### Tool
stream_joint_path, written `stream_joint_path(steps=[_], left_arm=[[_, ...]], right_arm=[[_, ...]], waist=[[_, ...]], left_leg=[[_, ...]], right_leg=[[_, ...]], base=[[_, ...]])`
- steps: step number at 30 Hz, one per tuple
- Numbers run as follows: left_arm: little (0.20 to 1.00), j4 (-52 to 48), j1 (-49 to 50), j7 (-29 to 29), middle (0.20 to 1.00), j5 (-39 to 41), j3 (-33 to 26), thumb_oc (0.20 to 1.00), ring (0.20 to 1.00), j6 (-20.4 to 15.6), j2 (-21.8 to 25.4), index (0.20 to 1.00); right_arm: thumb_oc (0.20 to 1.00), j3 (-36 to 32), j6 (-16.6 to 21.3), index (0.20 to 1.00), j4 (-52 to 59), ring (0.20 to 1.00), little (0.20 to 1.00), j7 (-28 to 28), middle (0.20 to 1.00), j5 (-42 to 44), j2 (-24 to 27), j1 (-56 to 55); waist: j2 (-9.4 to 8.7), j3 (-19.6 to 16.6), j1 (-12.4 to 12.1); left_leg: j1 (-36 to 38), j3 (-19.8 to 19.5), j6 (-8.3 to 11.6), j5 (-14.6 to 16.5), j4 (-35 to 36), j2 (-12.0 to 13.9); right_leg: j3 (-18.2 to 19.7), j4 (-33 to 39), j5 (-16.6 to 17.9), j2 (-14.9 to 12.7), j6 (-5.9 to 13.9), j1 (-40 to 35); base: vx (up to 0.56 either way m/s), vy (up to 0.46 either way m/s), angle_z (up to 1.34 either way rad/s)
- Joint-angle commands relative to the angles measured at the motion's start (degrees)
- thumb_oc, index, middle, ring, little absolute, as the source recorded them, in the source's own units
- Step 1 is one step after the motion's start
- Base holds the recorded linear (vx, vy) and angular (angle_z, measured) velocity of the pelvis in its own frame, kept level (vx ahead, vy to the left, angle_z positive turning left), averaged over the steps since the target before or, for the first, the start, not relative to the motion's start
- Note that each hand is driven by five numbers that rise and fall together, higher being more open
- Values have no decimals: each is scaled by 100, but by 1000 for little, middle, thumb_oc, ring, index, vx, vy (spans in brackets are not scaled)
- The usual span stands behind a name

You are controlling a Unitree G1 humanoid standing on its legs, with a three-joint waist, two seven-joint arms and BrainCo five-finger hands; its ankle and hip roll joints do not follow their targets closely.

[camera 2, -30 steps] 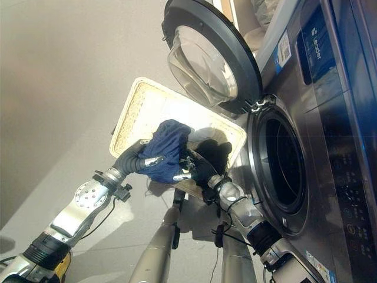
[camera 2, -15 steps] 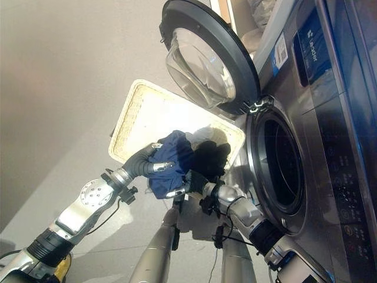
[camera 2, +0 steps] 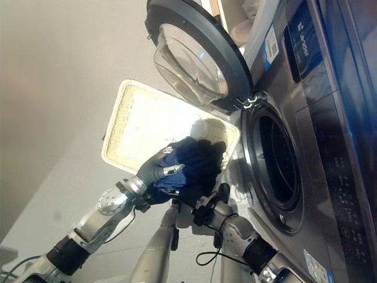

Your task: Put the clothes into the washing machine.

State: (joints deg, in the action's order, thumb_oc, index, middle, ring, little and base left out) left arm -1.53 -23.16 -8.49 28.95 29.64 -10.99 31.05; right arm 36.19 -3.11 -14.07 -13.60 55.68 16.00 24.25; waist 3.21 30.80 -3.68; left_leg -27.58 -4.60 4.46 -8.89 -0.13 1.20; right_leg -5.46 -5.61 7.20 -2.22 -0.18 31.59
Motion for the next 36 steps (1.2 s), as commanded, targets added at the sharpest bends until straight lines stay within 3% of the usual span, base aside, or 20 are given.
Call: stream_joint_path(steps=[1, 7, 12, 13, 14, 15, 20, 23, 27, 32, 36], left_arm=[[200, -354, -58, -18, 200, -12, 367, 200, 200, -239, -407, 200], [200, -46, 67, 376, 200, -324, 506, 200, 200, -251, -408, 200], [200, 241, 179, 1094, 200, -827, 600, 200, 200, 64, -404, 200], [410, 339, 163, 1263, 410, -980, 592, 410, 410, 178, -379, 410], [551, 352, 160, 1293, 551, -1000, 595, 551, 551, 186, -375, 551], [1000, 476, 134, 1768, 1000, -1396, 603, 1000, 1000, 340, -326, 1000], [1000, 944, 13, 3140, 1000, -2523, 555, 1000, 1000, 550, -71, 1000], [1000, 1213, -3, 3940, 1000, -2635, 368, 1000, 1000, 683, 18, 1000], [1000, 1673, -21, 4642, 1000, -2549, -4, 1000, 1000, 472, 69, 1000], [1000, 2545, -11, 4738, 1000, -1992, -585, 1000, 1000, 248, -51, 1000], [1000, 3229, 50, 4576, 1000, -1729, -819, 1000, 1000, -16, -200, 1000]], right_arm=[[200, 34, 391, 200, 208, 200, 200, 163, 200, 713, -553, -1], [200, -120, 779, 200, 160, 200, 200, 304, 200, 1289, -610, -146], [200, -185, 1225, 200, 167, 200, 200, 533, 200, 1094, -584, -162], [200, -224, 1316, 200, 156, 200, 200, 575, 200, 991, -560, -137], [200, -229, 1332, 200, 154, 200, 200, 584, 200, 979, -557, -132], [200, -266, 1409, 200, 127, 200, 200, 719, 200, 961, -518, -86], [200, -516, 1595, 200, -237, 200, 200, 887, 200, 869, -308, 87], [200, -704, 1761, 200, -469, 200, 200, 1011, 200, 879, -195, 183], [200, -1092, 2029, 200, -979, 200, 200, 1176, 200, 980, -54, 336], [200, -1853, 2378, 200, -1610, 200, 200, 1582, 200, 921, 139, 632], [200, -2766, 2619, 200, -2233, 200, 200, 1526, 200, 1642, 578, 1191]], waist=[[18, -101, 187], [18, -101, 253], [35, -101, 290], [44, -101, 295], [44, -101, 295], [56, -101, 294], [110, -101, 284], [121, -101, 269], [151, -101, 270], [234, -101, 309], [307, -101, 325]], left_leg=[[-230, 160, -359, -449, 370, -428], [-282, 243, -356, -459, 398, -414], [-351, 280, -342, -456, 342, -428], [-363, 281, -344, -454, 328, -433], [-366, 281, -343, -453, 325, -434], [-397, 272, -333, -456, 302, -438], [-416, 244, -315, -473, 299, -441], [-387, 253, -296, -483, 335, -433], [-364, 311, -252, -471, 368, -401], [-365, 412, -201, -453, 373, -372], [-389, 504, -161, -408, 335, -372]], right_leg=[[20, -9, 145, -43, 392, -60], [65, 76, 235, -37, 403, 6], [82, 111, 307, -61, 416, 100], [89, 107, 306, -60, 415, 110], [89, 106, 306, -60, 415, 113], [94, 92, 300, -59, 414, 132], [104, 63, 277, -48, 402, 156], [98, 83, 277, -50, 406, 140], [81, 68, 253, -59, 417, 149], [103, -30, 213, -67, 422, 215], [124, -7, 249, -107, 448, 263]], base=[[-1, 64, -18], [-6, 36, -10], [6, 22, -6], [0, 0, 0], [9, -8, -4], [7, -10, -5], [19, -9, -1], [39, -28, -2], [24, -17, 0], [48, 19, -3], [44, 25, -11]])
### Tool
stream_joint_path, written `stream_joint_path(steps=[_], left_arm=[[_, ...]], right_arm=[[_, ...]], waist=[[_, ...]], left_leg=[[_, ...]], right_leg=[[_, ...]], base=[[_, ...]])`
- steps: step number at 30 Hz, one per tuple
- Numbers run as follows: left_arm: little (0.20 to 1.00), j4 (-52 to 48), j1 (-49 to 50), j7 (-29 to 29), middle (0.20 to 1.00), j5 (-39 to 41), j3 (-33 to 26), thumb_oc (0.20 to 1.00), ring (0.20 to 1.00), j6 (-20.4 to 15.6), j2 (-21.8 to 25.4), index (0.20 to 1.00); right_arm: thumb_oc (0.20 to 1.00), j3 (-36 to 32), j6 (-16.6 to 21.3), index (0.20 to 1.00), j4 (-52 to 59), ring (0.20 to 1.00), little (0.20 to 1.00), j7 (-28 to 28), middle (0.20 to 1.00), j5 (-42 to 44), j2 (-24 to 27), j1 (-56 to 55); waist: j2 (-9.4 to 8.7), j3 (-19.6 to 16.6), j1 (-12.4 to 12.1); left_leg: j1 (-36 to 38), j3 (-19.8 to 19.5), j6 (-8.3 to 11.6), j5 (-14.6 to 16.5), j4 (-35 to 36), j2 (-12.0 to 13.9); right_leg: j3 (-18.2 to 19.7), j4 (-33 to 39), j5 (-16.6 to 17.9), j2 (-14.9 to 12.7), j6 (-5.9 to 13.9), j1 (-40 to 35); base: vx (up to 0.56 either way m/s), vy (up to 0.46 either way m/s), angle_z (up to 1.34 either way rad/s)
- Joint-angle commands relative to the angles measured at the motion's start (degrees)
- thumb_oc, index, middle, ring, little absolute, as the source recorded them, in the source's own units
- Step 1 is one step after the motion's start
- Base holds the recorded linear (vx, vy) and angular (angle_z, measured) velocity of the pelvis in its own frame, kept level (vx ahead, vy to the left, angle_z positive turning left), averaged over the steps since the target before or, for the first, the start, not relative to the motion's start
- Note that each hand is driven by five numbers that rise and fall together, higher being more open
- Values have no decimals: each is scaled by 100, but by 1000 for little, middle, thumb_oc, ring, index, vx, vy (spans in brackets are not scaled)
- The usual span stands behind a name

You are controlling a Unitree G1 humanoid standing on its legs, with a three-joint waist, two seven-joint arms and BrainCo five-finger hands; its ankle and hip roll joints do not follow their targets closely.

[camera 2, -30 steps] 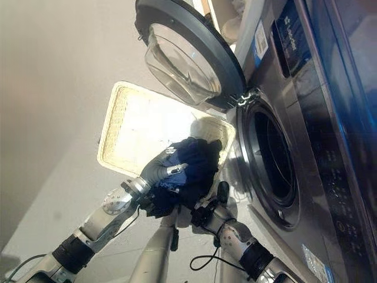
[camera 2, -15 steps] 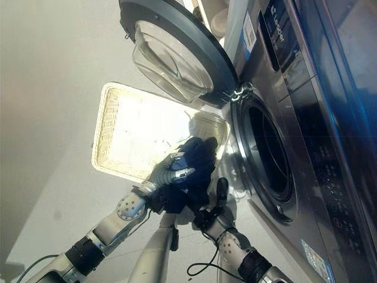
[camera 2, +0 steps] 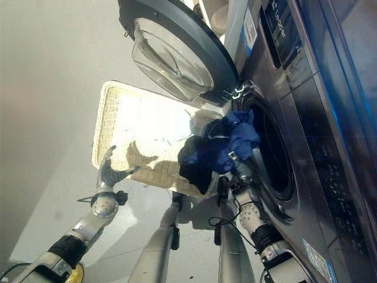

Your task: Put the clothes into the washing machine.

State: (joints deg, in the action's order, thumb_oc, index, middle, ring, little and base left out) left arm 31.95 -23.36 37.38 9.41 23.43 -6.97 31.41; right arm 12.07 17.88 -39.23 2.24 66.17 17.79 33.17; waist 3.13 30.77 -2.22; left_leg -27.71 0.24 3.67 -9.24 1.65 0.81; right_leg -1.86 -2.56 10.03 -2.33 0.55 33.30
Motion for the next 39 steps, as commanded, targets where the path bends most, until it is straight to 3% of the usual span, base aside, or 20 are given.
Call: stream_joint_path(steps=[1, 5, 9, 11, 13, 14, 15, 16, 17, 18, 19, 20, 22, 24, 25, 27, 29, 33, 37, 39], left_arm=[[1000, 10, 74, -46, 1000, 305, -222, 1000, 1000, -479, -244, 1000], [1000, 337, 81, -34, 1000, 477, -197, 1000, 1000, -682, -253, 1000], [1000, 514, 169, -87, 1000, 664, -188, 1000, 1000, -909, -201, 1000], [1000, 565, 252, -234, 1000, 763, -207, 1000, 1000, -1001, -61, 1000], [1000, 547, 313, -382, 1000, 836, -194, 1000, 1000, -1030, 104, 1000], [1000, 533, 323, -407, 1000, 856, -194, 1000, 1000, -1035, 134, 1000], [1000, 443, 386, -485, 1000, 947, -136, 1000, 1000, -1022, 270, 1000], [1000, 370, 411, -523, 1000, 1031, -131, 1000, 1000, -990, 381, 1000], [1000, 336, 410, -542, 1000, 1058, -119, 1000, 1000, -974, 413, 1000], [1000, 213, 440, -578, 1000, 1157, -107, 1000, 1000, -863, 493, 1000], [1000, 196, 434, -587, 1000, 1168, -94, 1000, 1000, -847, 504, 1000], [1000, 141, 425, -616, 1000, 1205, -80, 1000, 1000, -786, 526, 1000], [1000, 116, 391, -710, 1000, 1247, -4, 1000, 1000, -702, 518, 1000], [1000, 141, 331, -727, 1000, 1238, 44, 1000, 1000, -698, 461, 1000], [1000, 166, 216, -755, 1000, 1251, 124, 1000, 1000, -661, 372, 1000], [1000, 187, 149, -756, 1000, 1284, 179, 1000, 1000, -666, 311, 1000], [1000, 223, 38, -790, 1000, 1383, 260, 1000, 1000, -673, 249, 1000], [1000, 425, -185, -867, 1000, 1448, 296, 1000, 1000, -662, 152, 1000], [1000, 543, -193, -868, 1000, 1583, 268, 1000, 1000, -719, 39, 1000], [1000, 528, -65, -840, 1000, 1729, 208, 1000, 1000, -775, -70, 1000]], right_arm=[[200, -598, 592, 200, 124, 200, 200, -91, 200, 970, 511, 483], [200, -1271, 797, 200, -355, 200, 200, -90, 200, 2264, 851, 1076], [200, -1835, 1431, 200, -700, 200, 200, 672, 200, 2823, 1409, 1525], [200, -2202, 2138, 200, -1037, 200, 200, 1193, 200, 3098, 2067, 1821], [200, -2464, 3101, 200, -1187, 200, 200, 1348, 200, 3614, 2608, 2028], [200, -2523, 3363, 200, -1201, 200, 200, 1347, 200, 3733, 2699, 2056], [200, -2817, 4582, 200, -1028, 200, 200, 1013, 200, 4269, 3008, 2124], [200, -2948, 4971, 200, -933, 200, 200, 920, 200, 4518, 3174, 2023], [200, -2977, 5076, 200, -918, 200, 200, 880, 200, 4615, 3198, 1990], [404, -3246, 5400, 404, -775, 404, 404, 1133, 404, 4683, 3376, 1856], [504, -3278, 5408, 504, -757, 504, 504, 1161, 504, 4683, 3398, 1830], [1000, -3378, 5370, 1000, -775, 1000, 1000, 1235, 1000, 4683, 3519, 1758], [1000, -3424, 4716, 1000, -747, 1000, 1000, 1370, 1000, 4683, 3574, 1655], [1000, -3390, 4332, 1000, -708, 1000, 1000, 1369, 1000, 4683, 3457, 1708], [1000, -3238, 3624, 1000, -756, 1000, 1000, 1477, 1000, 4683, 3171, 1808], [1000, -3104, 3173, 1000, -835, 1000, 1000, 1441, 1000, 4683, 2975, 1911], [1000, -2624, 1576, 1000, -1325, 1000, 1000, 978, 1000, 4683, 2564, 1981], [1000, -1942, -522, 1000, -2277, 1000, 1000, 212, 1000, 4290, 2276, 2230], [1000, -1661, -908, 1000, -2430, 1000, 1000, -582, 1000, 3727, 2080, 2290], [1000, -1518, -608, 1000, -2256, 1000, 1000, -695, 1000, 2958, 1937, 2225]], waist=[[338, -98, 176], [401, -98, 136], [428, -98, 104], [426, -98, 93], [424, -98, 80], [425, -98, 80], [432, -98, 106], [425, -98, 139], [425, -98, 125], [423, -98, 183], [423, -98, 174], [427, -98, 193], [463, -98, 206], [495, -98, 197], [563, -98, 145], [613, -98, 116], [694, -98, 35], [716, -98, -68], [699, -98, -125], [675, -98, -142]], left_leg=[[-380, 34, -76, -360, 151, -336], [-434, 66, -67, -327, 165, -345], [-495, 74, -77, -298, 179, -366], [-534, 67, -81, -273, 154, -383], [-509, 44, -85, -197, 146, -394], [-555, 44, -89, -238, 129, -394], [-562, 8, -97, -181, 118, -394], [-645, -3, -103, -232, 79, -393], [-664, -10, -103, -233, 62, -395], [-737, -29, -107, -240, 1, -397], [-751, -35, -108, -237, -13, -400], [-787, -59, -122, -232, -51, -415], [-885, -88, -133, -226, -172, -435], [-932, -88, -140, -226, -216, -449], [-968, -89, -146, -237, -256, -487], [-994, -89, -146, -244, -277, -499], [-1032, -100, -133, -240, -368, -523], [-1106, -71, -127, -271, -373, -504], [-1154, -59, -116, -304, -321, -484], [-1155, -67, -125, -317, -263, -483]], right_leg=[[-240, -294, -24, -110, 384, 101], [-251, -229, 7, -131, 405, 149], [-244, -165, 44, -137, 415, 197], [-246, -153, 60, -136, 420, 215], [-254, -178, -18, -138, 432, 174], [-254, -180, 29, -136, 425, 207], [-231, -233, -52, -113, 425, 201], [-222, -273, 0, -100, 415, 276], [-224, -294, -3, -101, 414, 295], [-183, -377, -29, -75, 409, 359], [-180, -398, -38, -76, 409, 375], [-151, -450, -59, -66, 404, 415], [-115, -586, -100, -54, 392, 536], [-110, -629, -113, -65, 395, 588], [-124, -666, -119, -90, 396, 631], [-151, -686, -128, -114, 392, 657], [-198, -764, -156, -151, 373, 688], [-313, -780, -163, -189, 371, 715], [-380, -777, -177, -161, 354, 739], [-387, -755, -178, -121, 345, 740]], base=[[42, 14, -11], [14, -10, -15], [11, -23, -8], [45, -49, 4], [49, -78, 2], [36, -94, 3], [10, -80, 10], [28, -72, 11], [11, -32, 9], [28, -16, 5], [45, -26, 7], [42, -13, 8], [43, -11, 3], [0, 0, 0], [28, -7, -4], [27, 7, -2], [35, -3, 2], [3, -54, 4], [-15, -47, 1], [-10, -18, 1]])
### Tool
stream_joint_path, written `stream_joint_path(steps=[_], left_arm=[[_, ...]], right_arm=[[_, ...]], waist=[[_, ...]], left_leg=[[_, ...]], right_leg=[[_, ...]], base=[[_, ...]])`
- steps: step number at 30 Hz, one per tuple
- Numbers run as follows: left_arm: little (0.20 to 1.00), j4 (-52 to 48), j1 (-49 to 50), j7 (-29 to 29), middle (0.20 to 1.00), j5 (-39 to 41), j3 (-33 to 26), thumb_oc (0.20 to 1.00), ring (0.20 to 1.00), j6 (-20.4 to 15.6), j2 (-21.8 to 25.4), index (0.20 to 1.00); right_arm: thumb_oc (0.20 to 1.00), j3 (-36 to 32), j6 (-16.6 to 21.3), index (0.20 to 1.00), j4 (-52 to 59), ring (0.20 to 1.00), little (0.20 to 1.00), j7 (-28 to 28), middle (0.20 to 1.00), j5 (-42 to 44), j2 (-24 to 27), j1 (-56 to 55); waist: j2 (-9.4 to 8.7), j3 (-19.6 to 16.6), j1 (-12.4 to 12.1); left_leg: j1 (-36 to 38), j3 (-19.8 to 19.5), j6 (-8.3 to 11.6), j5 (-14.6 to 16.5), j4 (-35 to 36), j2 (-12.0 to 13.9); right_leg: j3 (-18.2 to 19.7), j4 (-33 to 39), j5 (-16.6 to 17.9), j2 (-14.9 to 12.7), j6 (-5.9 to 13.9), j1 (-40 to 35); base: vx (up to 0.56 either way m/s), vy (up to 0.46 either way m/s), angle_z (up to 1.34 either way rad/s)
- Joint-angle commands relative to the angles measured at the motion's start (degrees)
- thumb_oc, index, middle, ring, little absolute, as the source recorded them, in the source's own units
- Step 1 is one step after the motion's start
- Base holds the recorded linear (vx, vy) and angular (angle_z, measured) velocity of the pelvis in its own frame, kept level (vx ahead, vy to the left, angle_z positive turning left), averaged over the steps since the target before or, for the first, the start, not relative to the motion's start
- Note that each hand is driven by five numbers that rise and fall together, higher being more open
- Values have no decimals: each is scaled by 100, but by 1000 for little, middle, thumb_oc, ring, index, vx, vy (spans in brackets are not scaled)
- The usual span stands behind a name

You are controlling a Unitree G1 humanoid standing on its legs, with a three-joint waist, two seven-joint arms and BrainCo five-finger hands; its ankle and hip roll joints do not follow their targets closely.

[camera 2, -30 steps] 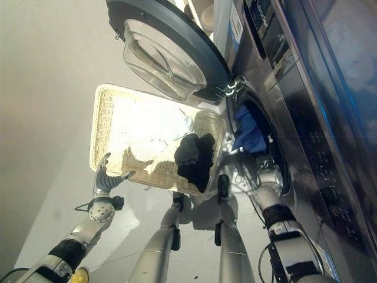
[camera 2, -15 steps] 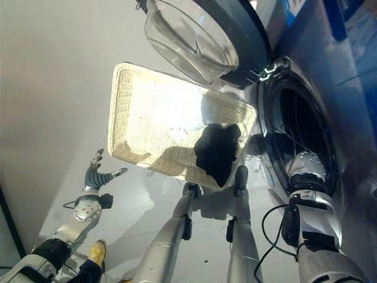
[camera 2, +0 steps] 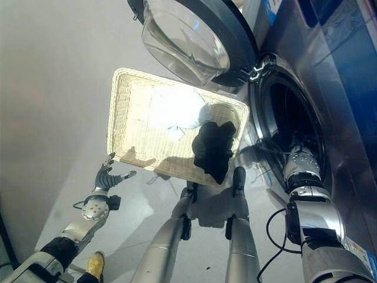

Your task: Put the clothes into the washing machine.

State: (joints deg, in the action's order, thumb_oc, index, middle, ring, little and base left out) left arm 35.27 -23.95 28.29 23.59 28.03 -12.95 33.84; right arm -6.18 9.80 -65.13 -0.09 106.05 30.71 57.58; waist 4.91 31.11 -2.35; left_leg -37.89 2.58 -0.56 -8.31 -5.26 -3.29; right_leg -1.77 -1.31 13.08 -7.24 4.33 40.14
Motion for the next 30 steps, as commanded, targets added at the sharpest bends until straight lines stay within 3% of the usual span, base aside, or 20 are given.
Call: stream_joint_path(steps=[1, 3, 6, 9, 11, 17, 20, 27, 30], left_arm=[[1000, 183, 74, 79, 1000, 415, -307, 1000, 1000, -221, -362, 1000], [1000, 222, 364, 88, 1000, 658, -500, 1000, 1000, -421, -567, 1000], [1000, 384, 751, 57, 1000, 942, -854, 1000, 1000, -746, -943, 1000], [1000, 596, 1077, -22, 1000, 1363, -1244, 1000, 1000, -1068, -1345, 1000], [1000, 771, 1289, -228, 1000, 1701, -1539, 1000, 1000, -1238, -1541, 1000], [1000, 1132, 1626, -523, 1000, 1916, -1790, 1000, 1000, -1449, -1815, 1000], [1000, 1244, 1629, -523, 1000, 1873, -1740, 1000, 1000, -1424, -1933, 1000], [1000, 1312, 1564, -520, 1000, 1874, -1458, 1000, 1000, -1470, -2125, 1000], [1000, 1173, 1572, -444, 1000, 1877, -1285, 1000, 1000, -1550, -2250, 1000]], right_arm=[[1000, 384, 398, 1000, 489, 1000, 1000, -450, 1000, -1449, 572, -249], [1000, 522, 939, 1000, 1054, 1000, 1000, -203, 1000, -2343, 384, -452], [1000, 527, 1371, 1000, 1834, 1000, 1000, 54, 1000, -2990, 127, -929], [1000, 473, 1572, 1000, 2648, 1000, 1000, 304, 1000, -3764, -338, -1645], [1000, 560, 1659, 1000, 3164, 1000, 1000, 768, 1000, -4418, -671, -2190], [1000, 825, 1707, 1000, 3380, 1000, 1000, 917, 1000, -4615, -1207, -2956], [1000, 1007, 1653, 1000, 3311, 1000, 1000, 1050, 1000, -4485, -1424, -3069], [1000, 1481, 1972, 1000, 3551, 1000, 1000, 1191, 1000, -4746, -1901, -3238], [1000, 1956, 2038, 1000, 4064, 1000, 1000, 1345, 1000, -5443, -2150, -3395]], waist=[[487, -131, -130], [446, -131, -104], [370, -131, -59], [282, -131, 7], [219, -131, 64], [114, -131, 138], [90, -131, 137], [60, -131, 152], [27, -131, 173]], left_leg=[[-133, -301, 297, -414, 457, -70], [-136, -297, 300, -425, 498, -63], [-154, -304, 296, -425, 526, -54], [-160, -310, 288, -427, 531, -49], [-177, -300, 291, -428, 515, -36], [-184, -305, 290, -425, 501, -28], [-176, -321, 271, -417, 481, -47], [-140, -348, 244, -440, 528, -75], [-125, -361, 231, -476, 584, -85]], right_leg=[[-400, -865, -481, 382, -34, 53], [-401, -832, -471, 424, -46, 65], [-384, -809, -471, 477, -57, 90], [-360, -796, -468, 516, -69, 107], [-346, -785, -452, 518, -80, 137], [-312, -728, -407, 520, -108, 135], [-304, -685, -363, 489, -105, 117], [-293, -603, -302, 464, -93, 59], [-263, -534, -252, 462, -83, 37]], base=[[-40, 13, 5], [-46, 37, 7], [-39, 33, 7], [-42, 28, 0], [-44, 44, -3], [-42, 34, 2], [-41, 36, 2], [-39, 34, 1], [-40, 42, 2]])
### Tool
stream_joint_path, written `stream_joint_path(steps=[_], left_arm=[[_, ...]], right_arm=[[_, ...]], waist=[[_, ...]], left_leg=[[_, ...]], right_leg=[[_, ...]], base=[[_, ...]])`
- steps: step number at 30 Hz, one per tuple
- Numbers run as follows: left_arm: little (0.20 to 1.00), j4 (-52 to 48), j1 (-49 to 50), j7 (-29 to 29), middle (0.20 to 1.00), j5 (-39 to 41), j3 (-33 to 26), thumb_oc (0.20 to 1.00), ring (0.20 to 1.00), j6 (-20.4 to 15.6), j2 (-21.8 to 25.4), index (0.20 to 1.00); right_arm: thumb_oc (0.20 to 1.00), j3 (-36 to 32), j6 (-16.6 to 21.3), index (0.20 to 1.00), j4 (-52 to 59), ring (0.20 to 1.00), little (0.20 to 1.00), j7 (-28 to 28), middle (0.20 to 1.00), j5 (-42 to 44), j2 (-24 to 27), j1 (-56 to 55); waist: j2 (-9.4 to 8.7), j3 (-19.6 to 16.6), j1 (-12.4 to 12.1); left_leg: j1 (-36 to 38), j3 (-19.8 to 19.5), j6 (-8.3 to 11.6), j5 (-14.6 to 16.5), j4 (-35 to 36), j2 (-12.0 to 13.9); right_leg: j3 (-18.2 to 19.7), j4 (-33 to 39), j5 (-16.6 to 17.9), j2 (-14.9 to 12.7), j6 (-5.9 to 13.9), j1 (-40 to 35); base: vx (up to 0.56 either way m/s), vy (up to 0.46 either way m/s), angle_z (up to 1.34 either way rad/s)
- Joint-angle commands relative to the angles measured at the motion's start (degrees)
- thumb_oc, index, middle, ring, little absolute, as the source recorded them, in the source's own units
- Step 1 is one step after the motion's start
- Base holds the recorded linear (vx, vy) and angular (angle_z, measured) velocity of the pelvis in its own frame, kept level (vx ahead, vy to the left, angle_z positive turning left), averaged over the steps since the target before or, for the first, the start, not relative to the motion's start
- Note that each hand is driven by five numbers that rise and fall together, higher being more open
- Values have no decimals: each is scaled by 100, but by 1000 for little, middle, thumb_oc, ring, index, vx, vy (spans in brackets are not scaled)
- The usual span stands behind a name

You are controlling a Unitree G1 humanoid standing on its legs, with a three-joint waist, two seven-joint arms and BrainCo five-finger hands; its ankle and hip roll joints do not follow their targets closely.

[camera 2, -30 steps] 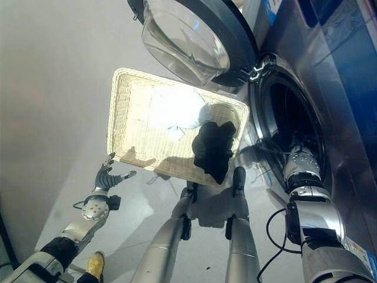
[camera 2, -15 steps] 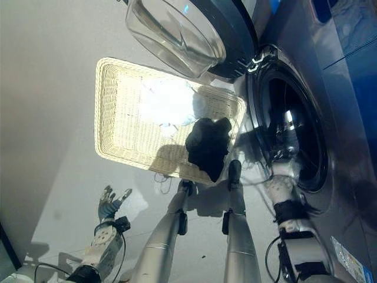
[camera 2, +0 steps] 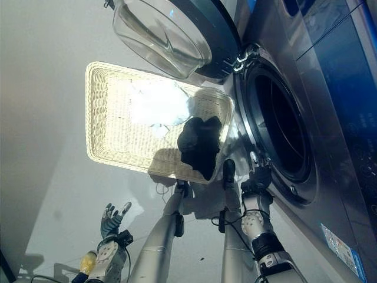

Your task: Put the clothes into the washing machine.

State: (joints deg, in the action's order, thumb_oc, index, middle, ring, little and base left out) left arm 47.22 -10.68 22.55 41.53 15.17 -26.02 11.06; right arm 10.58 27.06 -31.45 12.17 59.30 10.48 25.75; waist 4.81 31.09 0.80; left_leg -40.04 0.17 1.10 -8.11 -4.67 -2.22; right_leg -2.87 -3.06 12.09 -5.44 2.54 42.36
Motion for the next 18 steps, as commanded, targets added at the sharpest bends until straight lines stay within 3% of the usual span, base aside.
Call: stream_joint_path(steps=[1, 2, 3, 5, 6, 8, 10, 11, 14, 16, 18], left_arm=[[1000, -73, 264, 148, 1000, 76, 34, 1000, 1000, -260, 6, 1000], [1000, -111, 282, 158, 1000, 66, 53, 1000, 1000, -274, -6, 1000], [1000, -230, 319, 197, 1000, 13, 133, 1000, 1000, -287, -34, 1000], [1000, -352, 355, 223, 1000, -84, 187, 1000, 1000, -250, -38, 1000], [1000, -376, 339, 227, 1000, -104, 194, 1000, 1000, -234, -39, 1000], [1000, -377, 335, 104, 1000, -132, 206, 1000, 1000, -180, -12, 1000], [1000, -336, 317, 13, 1000, -119, 193, 1000, 1000, -160, 1, 1000], [1000, -247, 311, -193, 1000, -88, 180, 1000, 1000, -103, 66, 1000], [1000, -104, 239, -363, 1000, -77, 145, 1000, 1000, -128, 149, 1000], [1000, -3, 162, -89, 1000, -534, 136, 1000, 1000, -346, 232, 1000], [1000, -135, 65, 821, 1000, -1434, 190, 1000, 1000, -836, 354, 1000]], right_arm=[[1000, 431, 274, 1000, 866, 1000, 1000, 182, 1000, -1236, -157, -259], [1000, 529, 243, 1000, 993, 1000, 1000, 235, 1000, -1645, -167, -290], [1000, 890, 221, 1000, 1346, 1000, 1000, 568, 1000, -3006, -140, -311], [1000, 1267, 20, 1000, 1734, 1000, 1000, 1068, 1000, -4724, 24, -212], [1000, 1332, 21, 1000, 1805, 1000, 1000, 1141, 1000, -5041, 75, -148], [1000, 1634, -256, 1000, 2006, 1000, 1000, 1437, 1000, -6453, 395, 228], [1000, 1731, -442, 1000, 2000, 1000, 1000, 1405, 1000, -6859, 523, 423], [1000, 1922, -728, 1000, 1916, 1000, 1000, 1331, 1000, -7255, 779, 821], [1000, 2095, -1097, 1000, 1732, 1000, 1000, 1193, 1000, -7158, 953, 1316], [1000, 2188, -1360, 1000, 1477, 1000, 1000, 1084, 1000, -6789, 1001, 1632], [1000, 2278, -1539, 1000, 1121, 1000, 1000, 1099, 1000, -6408, 1062, 1851]], waist=[[26, -130, -136], [19, -130, -129], [2, -130, -129], [-7, -130, -147], [-7, -130, -158], [7, -130, -225], [18, -130, -261], [36, -130, -348], [46, -130, -453], [34, -130, -527], [27, -130, -593]], left_leg=[[95, -127, 58, -506, 540, -197], [99, -130, 53, -514, 550, -199], [110, -146, 52, -531, 574, -208], [147, -170, 55, -530, 592, -215], [111, -174, 56, -553, 581, -216], [135, -219, 61, -552, 565, -236], [138, -239, 67, -544, 549, -244], [209, -269, 77, -518, 551, -253], [210, -291, 91, -517, 510, -249], [256, -318, 110, -508, 501, -242], [289, -342, 116, -497, 516, -221]], right_leg=[[-145, -340, -142, 283, 98, -194], [-142, -328, -134, 283, 100, -198], [-137, -309, -126, 283, 109, -211], [-144, -307, -152, 274, 125, -250], [-144, -300, -122, 275, 129, -224], [-164, -319, -151, 265, 153, -263], [-181, -336, -167, 259, 164, -272], [-221, -364, -222, 236, 180, -340], [-284, -399, -229, 220, 192, -347], [-327, -428, -267, 222, 190, -399], [-360, -450, -282, 222, 188, -410]], base=[[-42, 41, 2], [-45, 34, 3], [-34, 29, 3], [-35, 11, 3], [-29, -6, 3], [-21, -14, 8], [-10, -34, 14], [-9, -63, 16], [-6, -51, 13], [9, -34, 17], [10, -31, 10]])
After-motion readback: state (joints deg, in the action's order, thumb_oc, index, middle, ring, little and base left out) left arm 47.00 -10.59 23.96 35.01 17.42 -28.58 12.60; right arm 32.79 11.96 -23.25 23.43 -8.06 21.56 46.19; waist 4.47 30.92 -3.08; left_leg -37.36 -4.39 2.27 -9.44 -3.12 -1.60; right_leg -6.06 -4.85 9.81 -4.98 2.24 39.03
